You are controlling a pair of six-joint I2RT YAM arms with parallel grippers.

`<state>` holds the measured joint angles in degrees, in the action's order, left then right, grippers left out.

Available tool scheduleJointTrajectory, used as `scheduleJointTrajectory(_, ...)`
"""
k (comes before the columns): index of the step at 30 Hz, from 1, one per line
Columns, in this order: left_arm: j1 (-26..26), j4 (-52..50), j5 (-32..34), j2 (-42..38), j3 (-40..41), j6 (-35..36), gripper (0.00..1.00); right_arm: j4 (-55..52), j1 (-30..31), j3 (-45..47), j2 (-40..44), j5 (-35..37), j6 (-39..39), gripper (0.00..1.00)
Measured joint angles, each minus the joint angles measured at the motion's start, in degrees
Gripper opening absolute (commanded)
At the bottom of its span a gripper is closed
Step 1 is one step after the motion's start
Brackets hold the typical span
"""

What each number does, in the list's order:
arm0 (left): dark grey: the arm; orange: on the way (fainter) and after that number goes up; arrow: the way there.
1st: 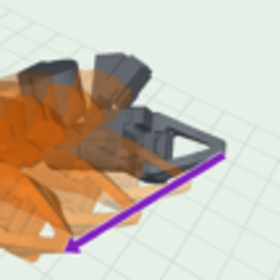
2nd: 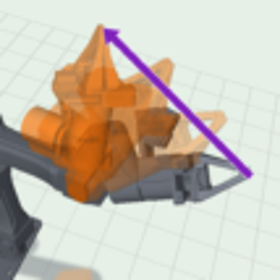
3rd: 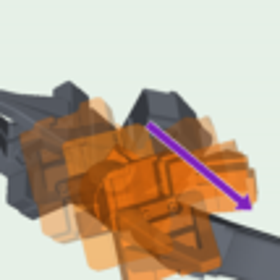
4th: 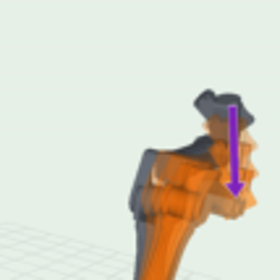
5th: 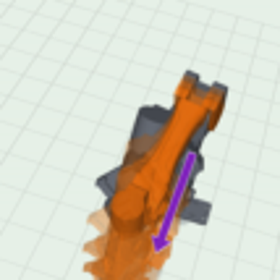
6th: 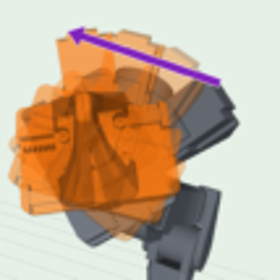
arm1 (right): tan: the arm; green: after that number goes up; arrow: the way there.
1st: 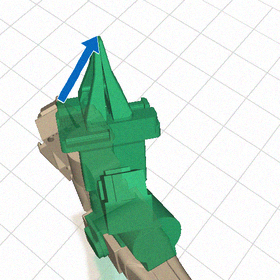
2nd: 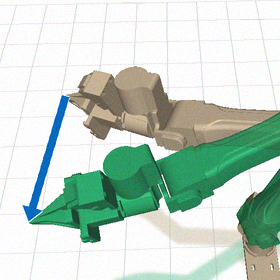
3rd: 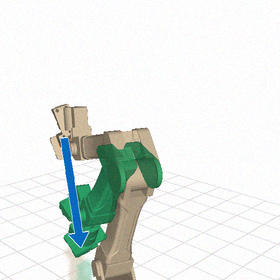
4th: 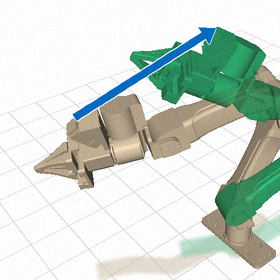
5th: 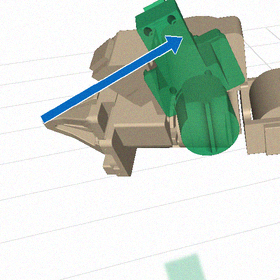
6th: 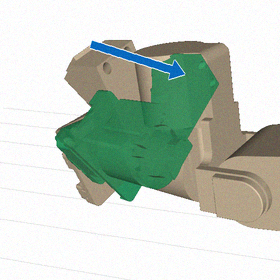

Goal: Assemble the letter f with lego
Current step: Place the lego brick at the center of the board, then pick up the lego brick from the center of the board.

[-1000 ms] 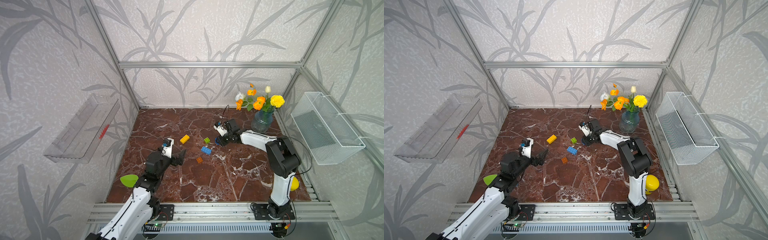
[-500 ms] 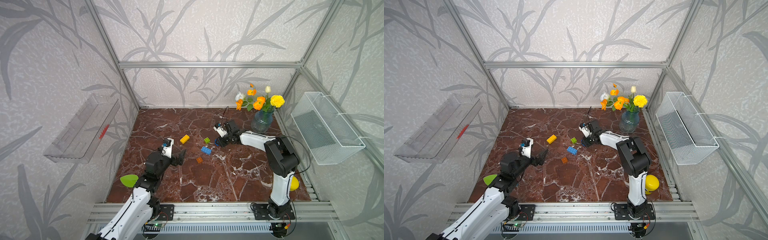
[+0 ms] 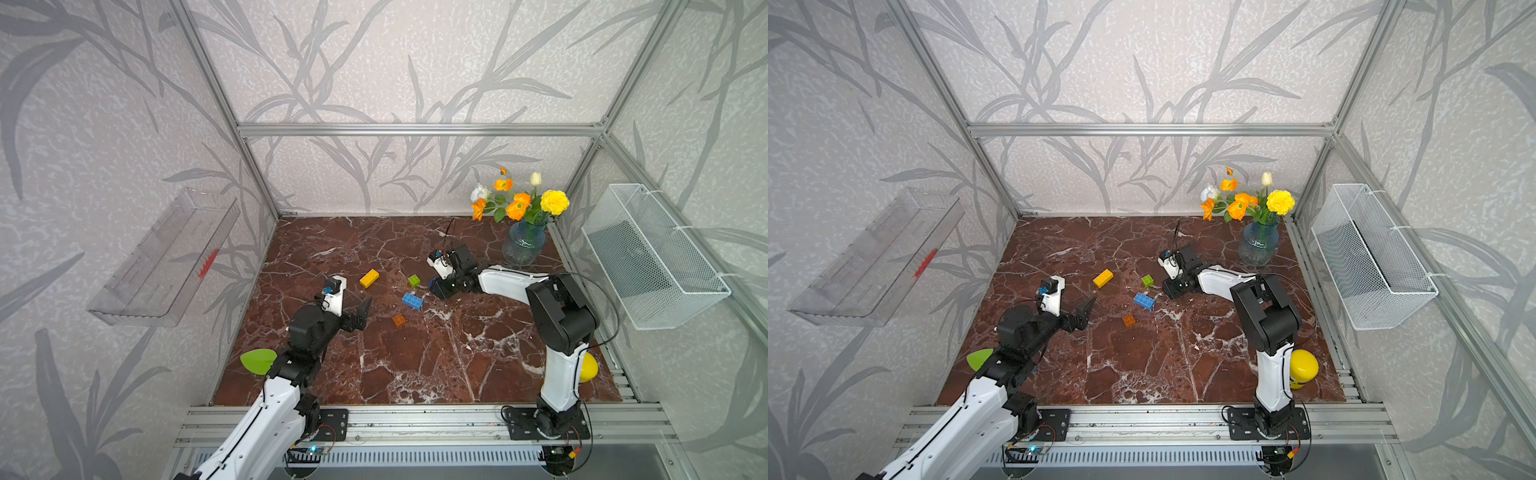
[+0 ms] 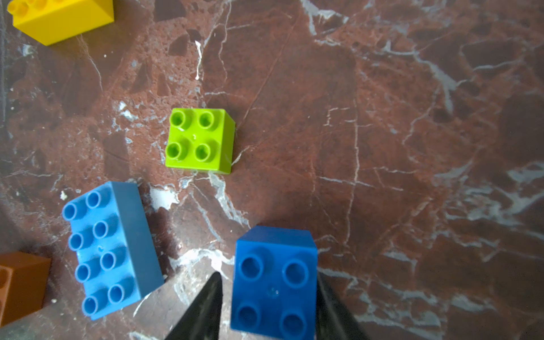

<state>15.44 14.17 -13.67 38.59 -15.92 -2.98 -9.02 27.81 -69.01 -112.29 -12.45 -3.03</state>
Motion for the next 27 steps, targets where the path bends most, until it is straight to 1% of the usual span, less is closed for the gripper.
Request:
scheduleJointTrajectory(8, 0.0, -0.5, -1.0, -2.2, 0.0, -1.3, 0.99, -0.8, 0.2, 0.9, 3.3, 0.7, -0.2, 0.60)
scheduleJointTrajectory(15, 0.0, -0.5, -1.0, -3.1, 0.0, -1.8, 0.99, -1.9, 1.2, 0.8, 8.0, 1.1, -1.5, 0.63)
scheduleJointTrajectory(27, 0.0, -0.5, -1.0, -1.4, 0.0, -1.7, 0.99, -4.4, 7.1, -0.8, 7.7, -0.7, -4.8, 0.64)
